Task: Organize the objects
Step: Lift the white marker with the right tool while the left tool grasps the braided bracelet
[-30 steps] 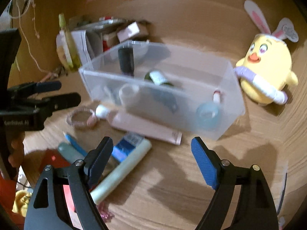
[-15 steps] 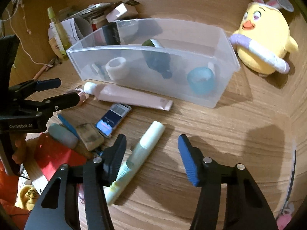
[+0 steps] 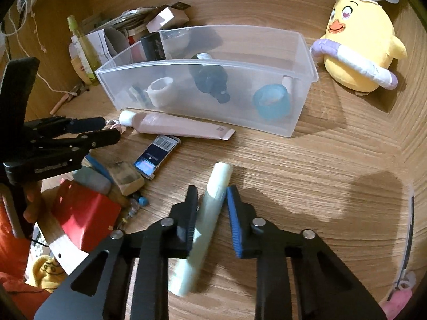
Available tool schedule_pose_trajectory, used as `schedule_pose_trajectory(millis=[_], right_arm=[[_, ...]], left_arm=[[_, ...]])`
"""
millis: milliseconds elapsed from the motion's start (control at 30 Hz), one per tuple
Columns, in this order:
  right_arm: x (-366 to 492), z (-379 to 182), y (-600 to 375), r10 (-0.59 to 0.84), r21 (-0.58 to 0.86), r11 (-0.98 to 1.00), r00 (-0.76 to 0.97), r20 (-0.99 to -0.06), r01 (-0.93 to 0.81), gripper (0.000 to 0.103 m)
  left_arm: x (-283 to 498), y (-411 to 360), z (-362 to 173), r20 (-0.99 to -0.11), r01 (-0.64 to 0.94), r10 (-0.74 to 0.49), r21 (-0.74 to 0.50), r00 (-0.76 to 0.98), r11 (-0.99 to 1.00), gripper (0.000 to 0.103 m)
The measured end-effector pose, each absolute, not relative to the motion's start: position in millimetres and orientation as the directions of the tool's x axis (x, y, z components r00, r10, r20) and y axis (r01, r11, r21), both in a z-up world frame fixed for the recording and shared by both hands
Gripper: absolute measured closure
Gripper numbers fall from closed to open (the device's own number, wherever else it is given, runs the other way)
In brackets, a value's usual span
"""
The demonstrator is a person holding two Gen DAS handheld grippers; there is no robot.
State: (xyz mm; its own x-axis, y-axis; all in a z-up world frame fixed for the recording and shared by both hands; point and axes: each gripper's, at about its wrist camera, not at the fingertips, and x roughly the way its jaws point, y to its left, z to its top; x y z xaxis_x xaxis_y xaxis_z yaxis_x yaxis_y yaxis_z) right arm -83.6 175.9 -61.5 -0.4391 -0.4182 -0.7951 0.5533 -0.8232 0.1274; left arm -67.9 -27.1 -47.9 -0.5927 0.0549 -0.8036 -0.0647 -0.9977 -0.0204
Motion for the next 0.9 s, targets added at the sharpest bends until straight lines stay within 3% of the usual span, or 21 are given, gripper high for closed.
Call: schedule_pose_trajectory(millis=[167, 367, 900], right_arm=[[-82.0, -60.1, 173.1, -0.419, 0.119, -0.821, -0.447, -0.79, 0.559, 0.088], [-82.0, -60.9, 174.4, -0.417, 0.12, -0.82, -0.44, -0.795, 0.559, 0.088], [-91.9, -29.3, 188.9, -0.467, 0.173, -0.84, -0.523, -0.713, 0.515, 0.088]], left_arm=[[-71.6, -23.6, -51.4, -0.813, -0.075, 0.051, -0.009, -0.58, -0.997, 0.078], [-72.8, -24.2, -51.3, -0.808, -0.068, 0.041, -0.001, -0.588, -0.998, 0.09], [-58.5, -51.0, -26.3, -0.742, 0.014, 0.055, -0.087, -0.669, -0.996, 0.092]])
